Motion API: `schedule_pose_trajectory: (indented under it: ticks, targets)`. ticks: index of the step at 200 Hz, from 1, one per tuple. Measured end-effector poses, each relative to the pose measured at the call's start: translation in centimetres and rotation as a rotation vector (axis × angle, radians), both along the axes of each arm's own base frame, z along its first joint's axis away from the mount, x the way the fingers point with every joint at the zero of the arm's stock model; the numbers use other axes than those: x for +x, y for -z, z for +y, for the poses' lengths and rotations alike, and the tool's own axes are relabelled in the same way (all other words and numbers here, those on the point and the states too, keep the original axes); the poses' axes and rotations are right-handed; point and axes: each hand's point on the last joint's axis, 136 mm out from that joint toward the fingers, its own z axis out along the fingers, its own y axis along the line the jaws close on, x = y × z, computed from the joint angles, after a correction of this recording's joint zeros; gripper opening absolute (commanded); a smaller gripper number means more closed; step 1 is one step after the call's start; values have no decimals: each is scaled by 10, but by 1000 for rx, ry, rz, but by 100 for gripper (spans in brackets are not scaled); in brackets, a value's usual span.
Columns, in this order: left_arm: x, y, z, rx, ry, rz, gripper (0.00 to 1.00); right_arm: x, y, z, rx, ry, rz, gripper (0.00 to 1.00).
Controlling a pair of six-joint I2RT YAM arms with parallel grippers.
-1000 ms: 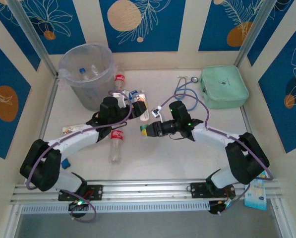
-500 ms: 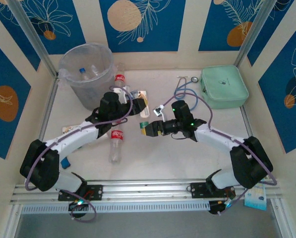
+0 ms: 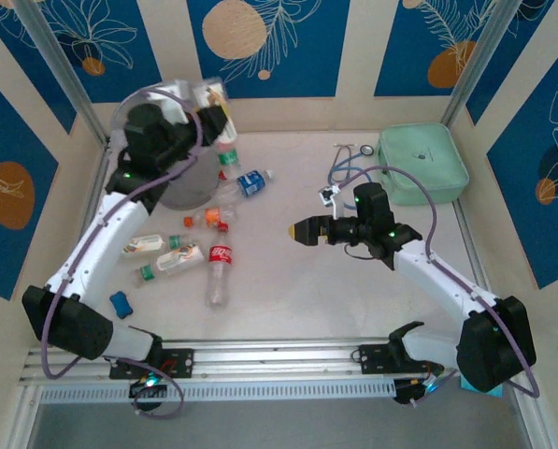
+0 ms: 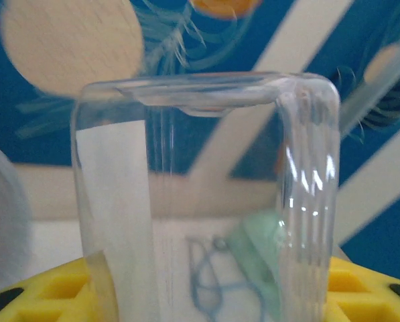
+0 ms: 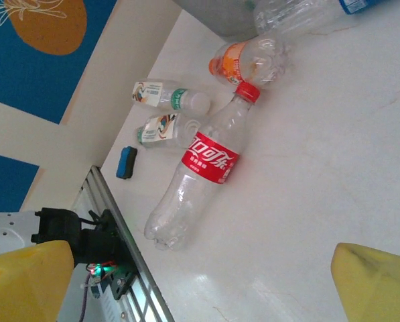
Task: Put the plastic bottles in the bin
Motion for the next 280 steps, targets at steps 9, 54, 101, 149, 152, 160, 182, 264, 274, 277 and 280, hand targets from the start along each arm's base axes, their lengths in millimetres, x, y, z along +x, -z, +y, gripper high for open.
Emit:
schedule_pose_trajectory:
  ticks: [9,54,101,149,152,160,182,264,274,277,280]
  targets:
    - [8,-13,16,-1,-38,-27,11,-1,2,-2,-9,11,3,99]
    - [68,-43,69,60,-196,-74,0,-7,15,-11,-48,44,29,99]
    - [134,14,104,162,-304,87,0,-11,16,-19,-84,65,24,99]
    - [158,111,114,271,-314,316,0,-15,19,-24,-99,80,23,99]
    - [159,117,114,279,-311,328,0,-15,20,-24,-102,81,25,99]
    - [159,126,114,291,-306,349,0,-16,22,-25,-107,84,31,99]
    - [157,148,112,324,-280,399,0,-16,25,-25,-113,87,38,99]
    - [157,185,96,316,-175,438,49,-11,40,-26,-146,99,78,99]
    - [157,185,96,315,-172,432,59,-10,41,-27,-151,103,80,99]
    - [157,185,96,314,-172,432,61,-10,42,-27,-152,104,80,99]
    - [157,185,96,316,-171,431,64,-10,42,-27,-153,105,80,99]
